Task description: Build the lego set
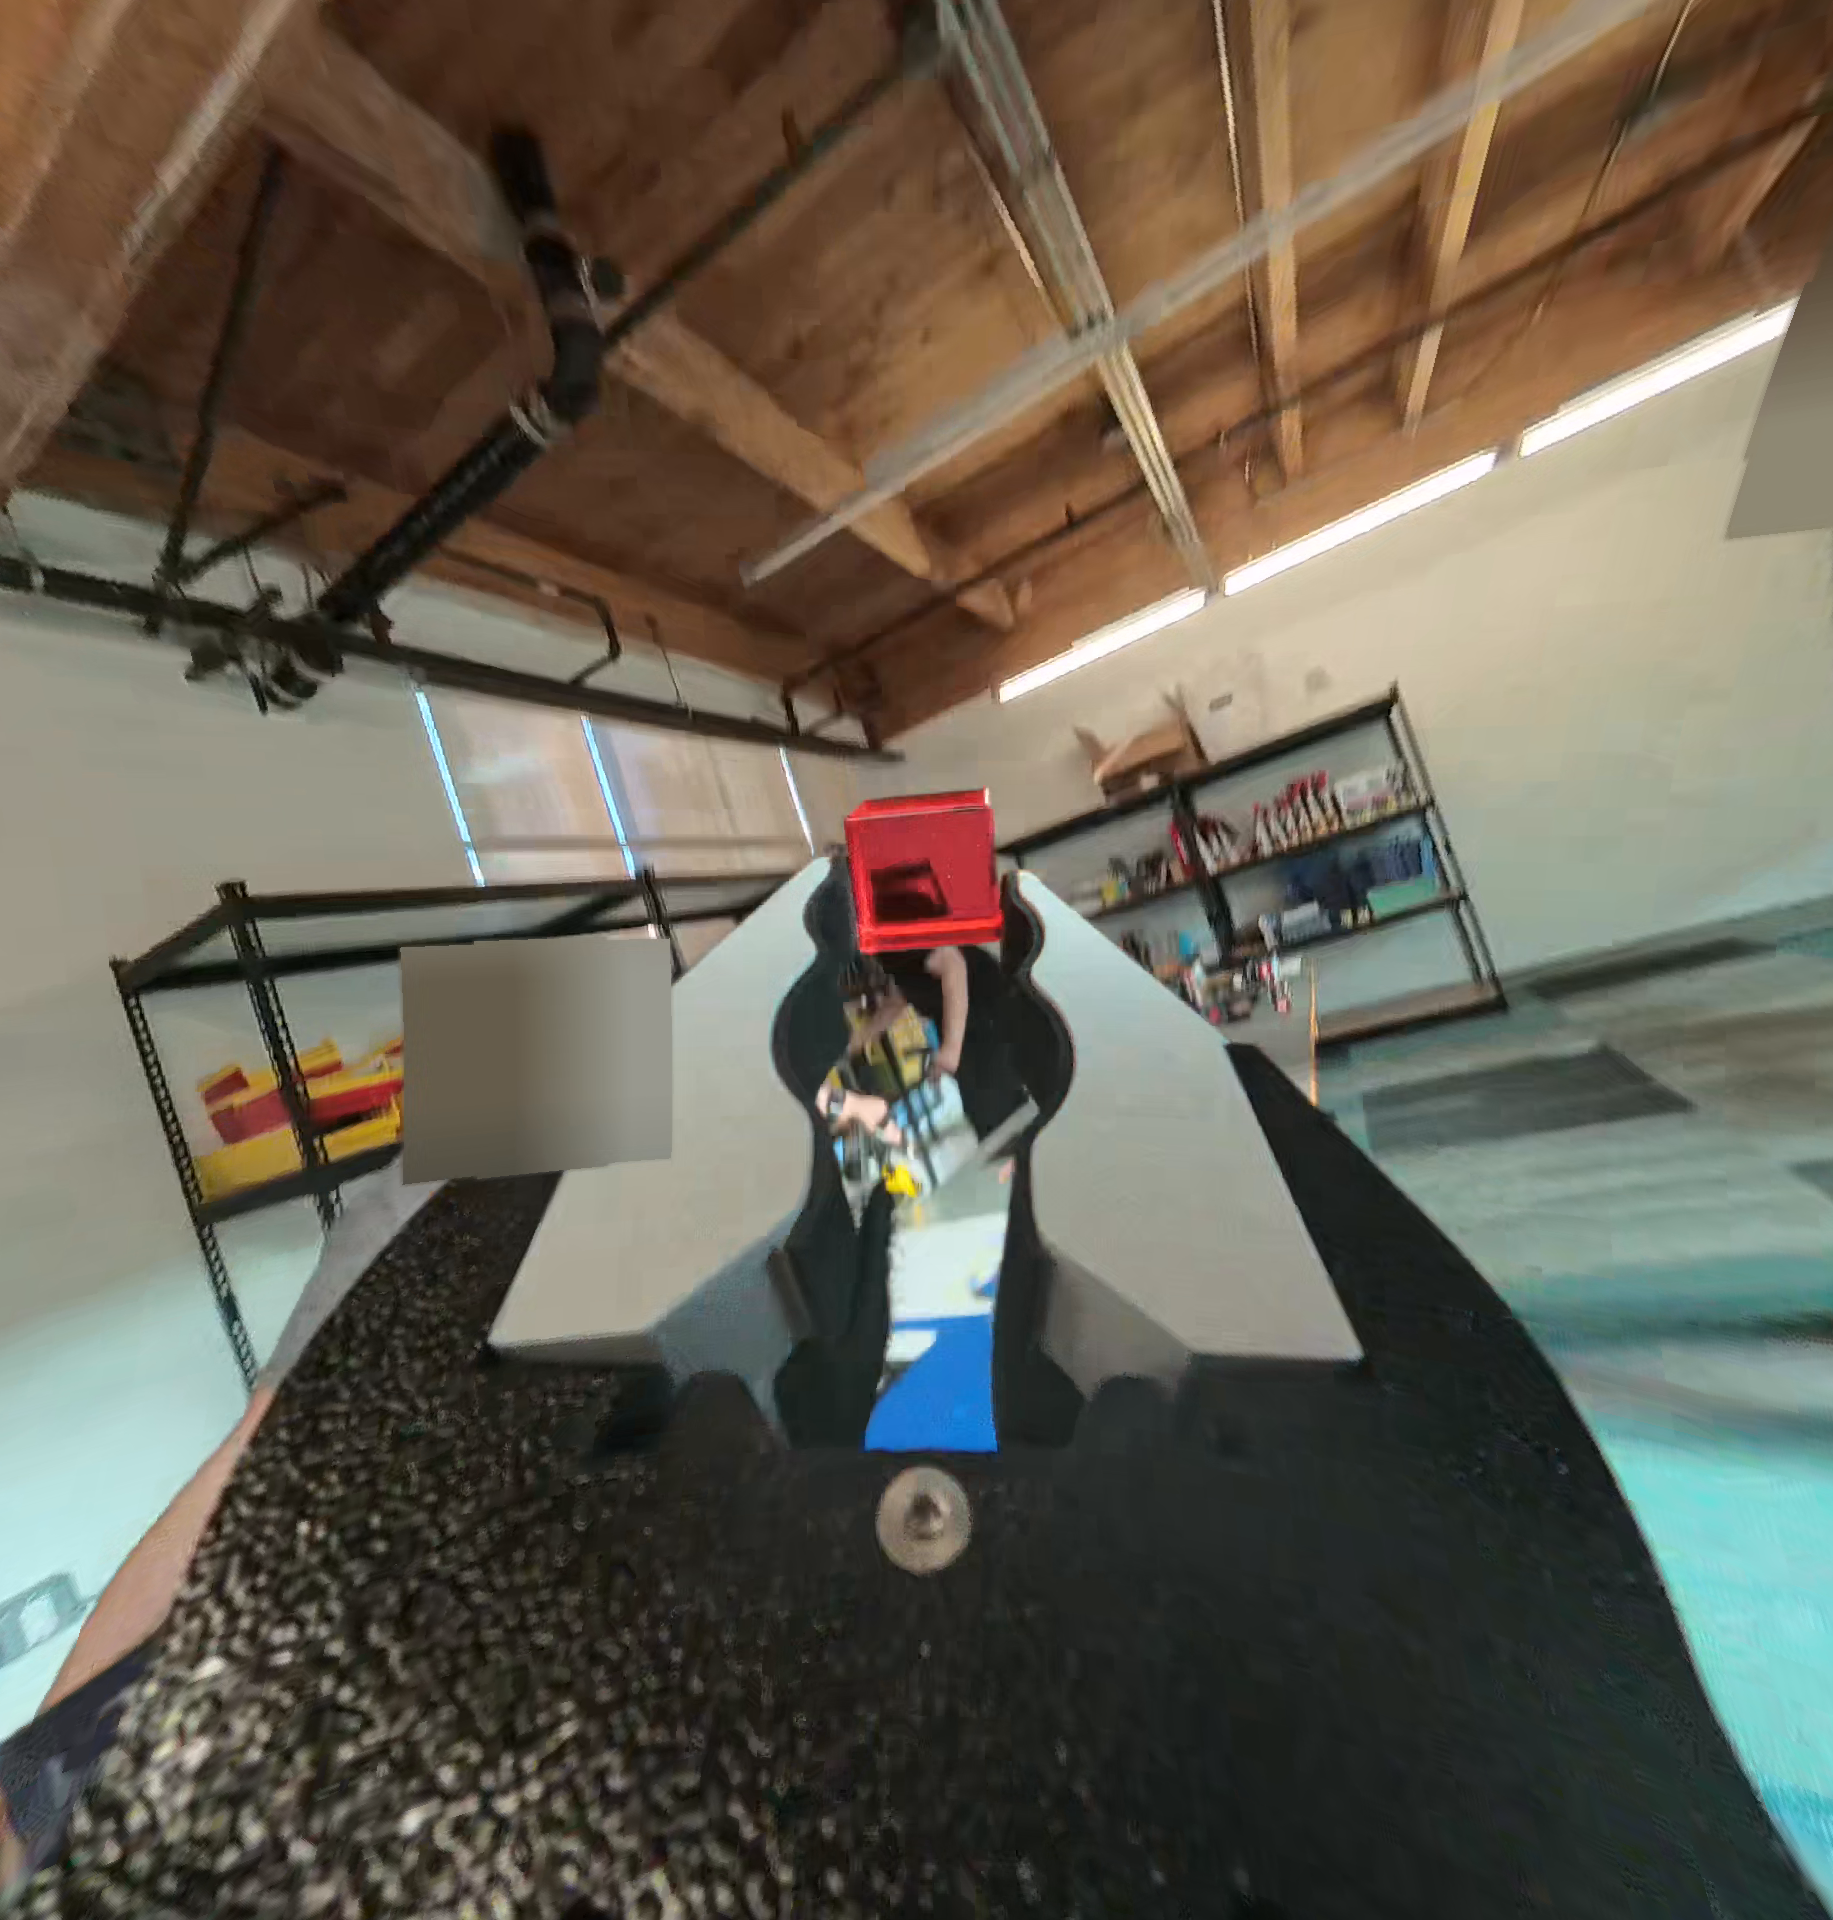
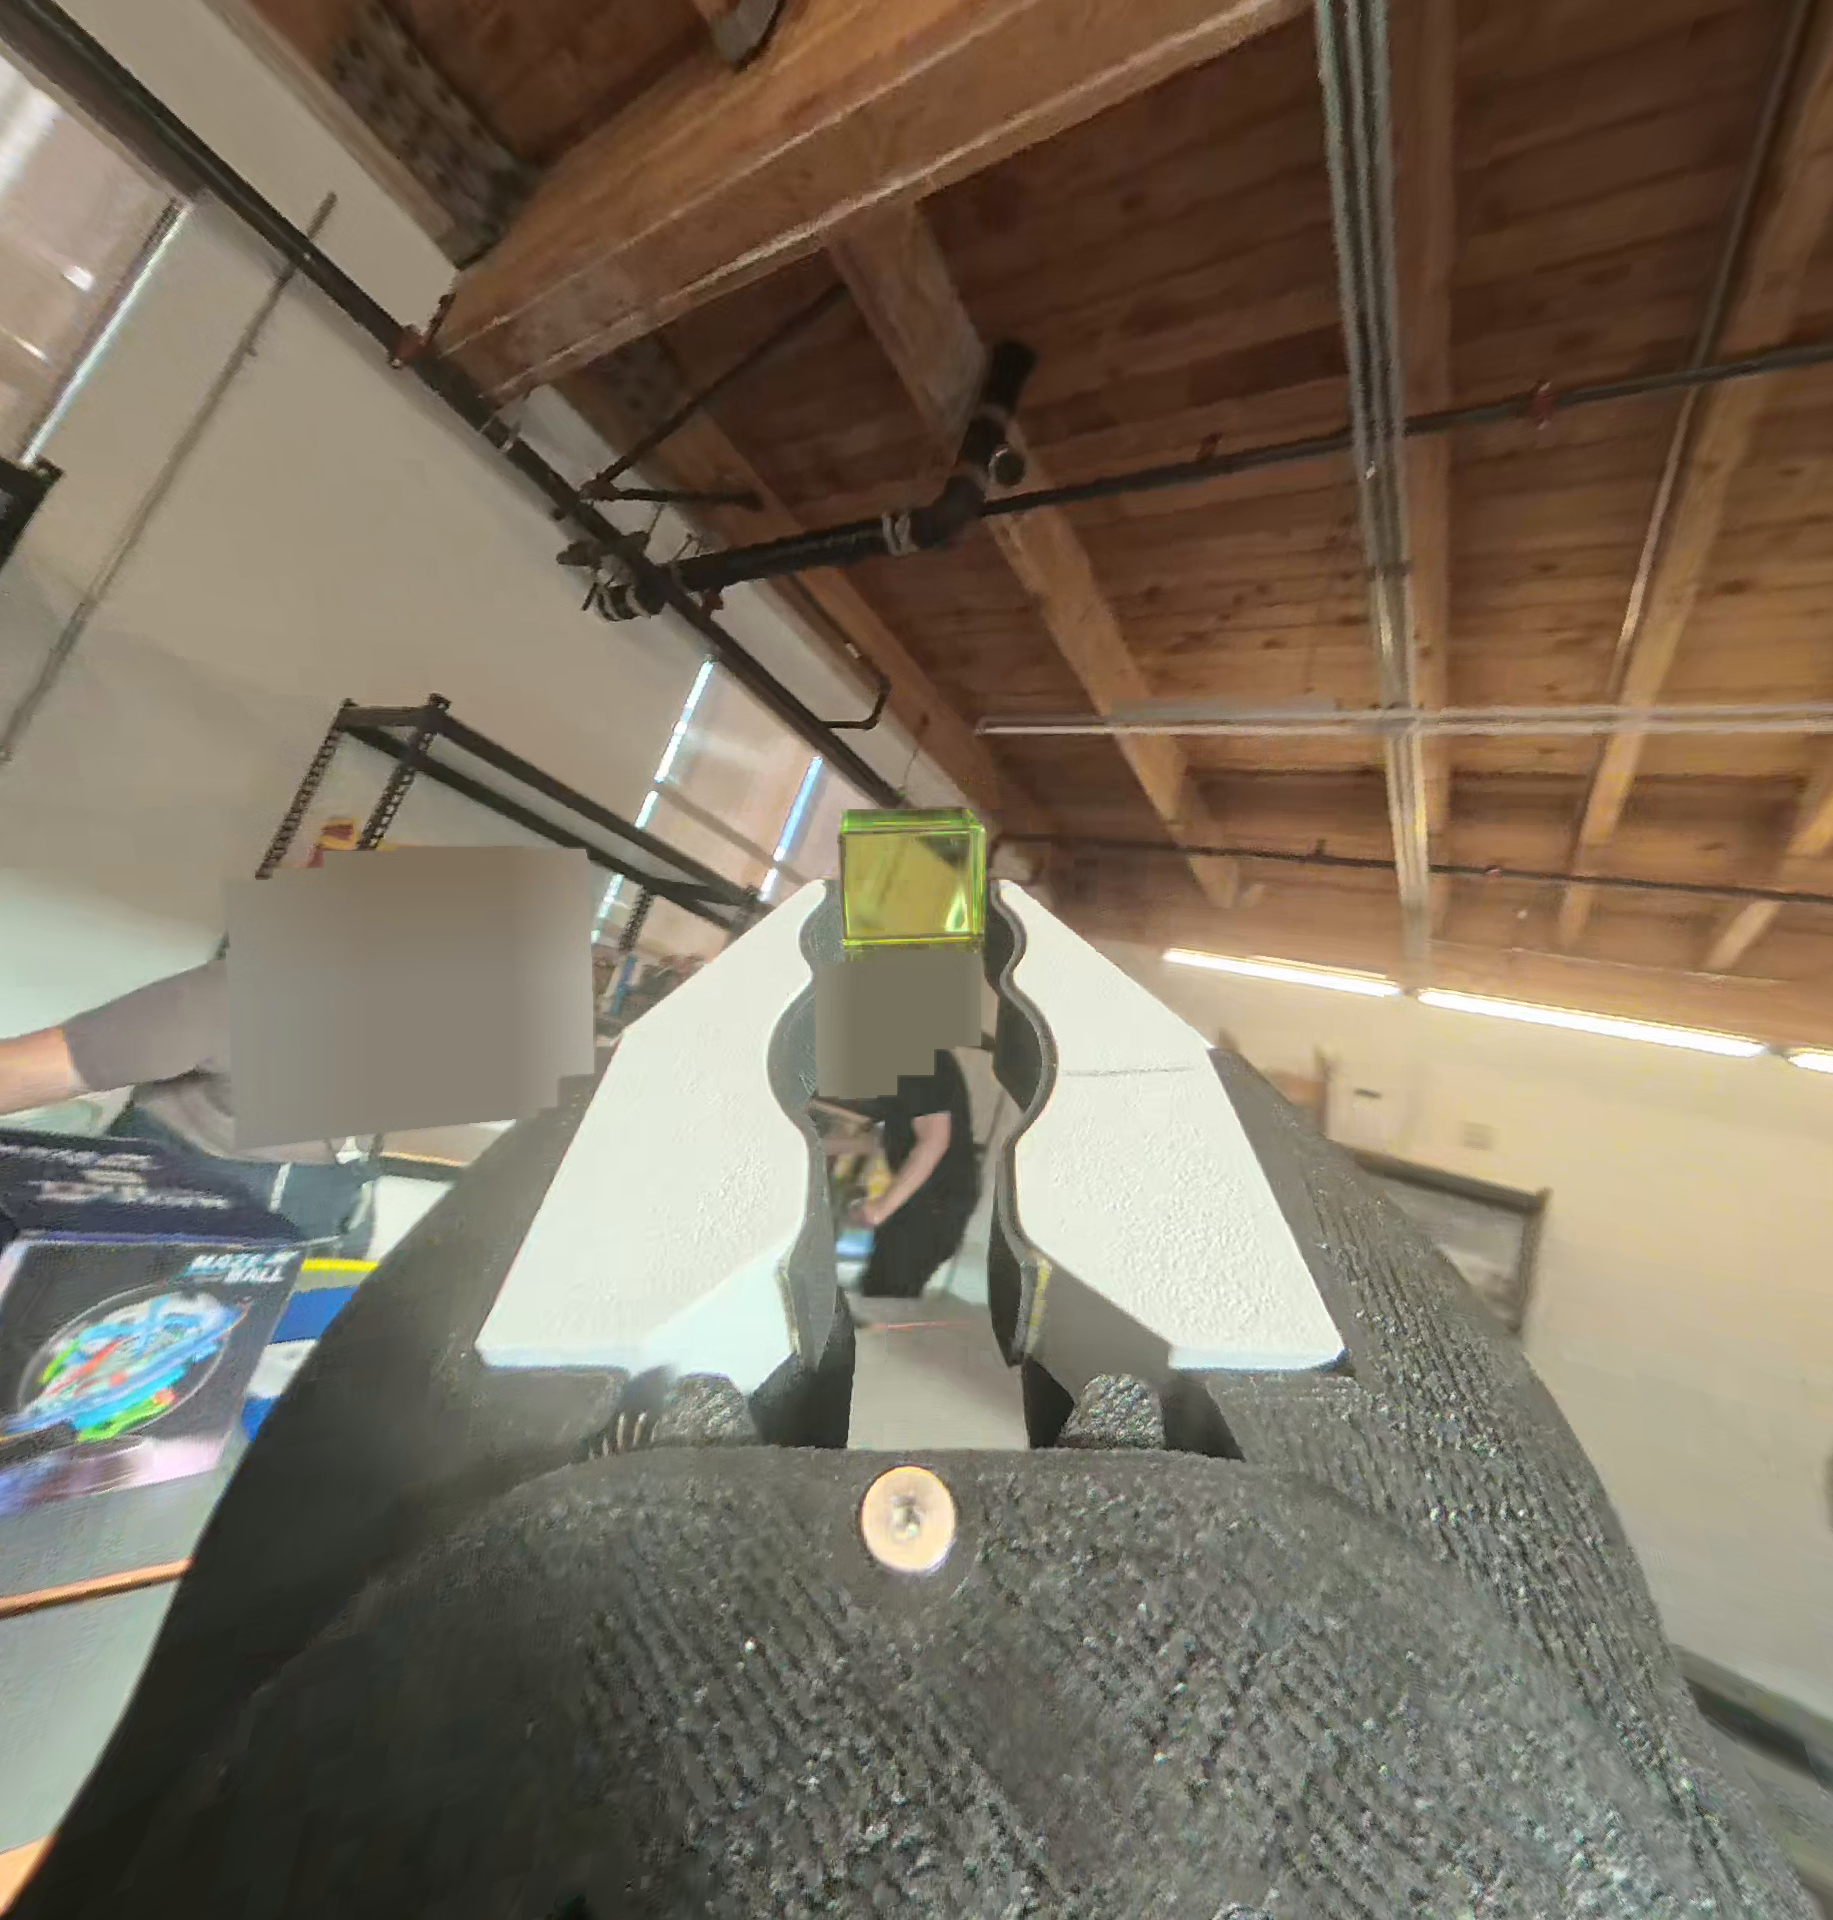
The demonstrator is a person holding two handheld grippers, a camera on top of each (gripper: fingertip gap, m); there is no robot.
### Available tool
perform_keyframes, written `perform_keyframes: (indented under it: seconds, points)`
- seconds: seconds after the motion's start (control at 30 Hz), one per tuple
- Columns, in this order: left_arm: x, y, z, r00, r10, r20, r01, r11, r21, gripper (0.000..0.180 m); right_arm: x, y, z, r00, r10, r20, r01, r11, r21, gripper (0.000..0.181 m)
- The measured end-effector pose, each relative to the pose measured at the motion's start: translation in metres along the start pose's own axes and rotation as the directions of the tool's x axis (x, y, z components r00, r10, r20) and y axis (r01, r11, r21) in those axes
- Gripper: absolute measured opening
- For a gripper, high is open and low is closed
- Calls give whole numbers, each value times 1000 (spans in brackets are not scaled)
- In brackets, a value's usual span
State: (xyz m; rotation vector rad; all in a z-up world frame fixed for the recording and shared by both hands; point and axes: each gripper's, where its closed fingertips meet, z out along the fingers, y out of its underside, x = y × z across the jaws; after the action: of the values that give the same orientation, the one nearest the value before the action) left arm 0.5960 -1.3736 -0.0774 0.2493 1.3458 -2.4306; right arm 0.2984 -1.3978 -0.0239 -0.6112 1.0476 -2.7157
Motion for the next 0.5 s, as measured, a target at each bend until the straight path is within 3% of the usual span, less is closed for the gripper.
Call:
perform_keyframes:
  seconds: [0.1, 0.23, 0.37, 0.5]
  points:
    - [15, 75, 20, 997, 30, -72, -45, 973, -225, 24, -32, 79, 43, 985, 120, 125, -111, 991, -81, 25]
    - [26, 178, 29, 986, -47, -160, -41, 859, -509, 25, -119, 183, 89, 887, 206, 414, -113, 965, -238, 25]
    - [47, 289, 32, 936, -259, -240, -13, 655, -756, 25, -219, 288, 110, 639, 347, 687, -24, 901, -433, 25]
    - [58, 379, 37, 894, -379, -238, -55, 436, -898, 25, -300, 384, 101, 334, 441, 833, 206, 828, -521, 25]
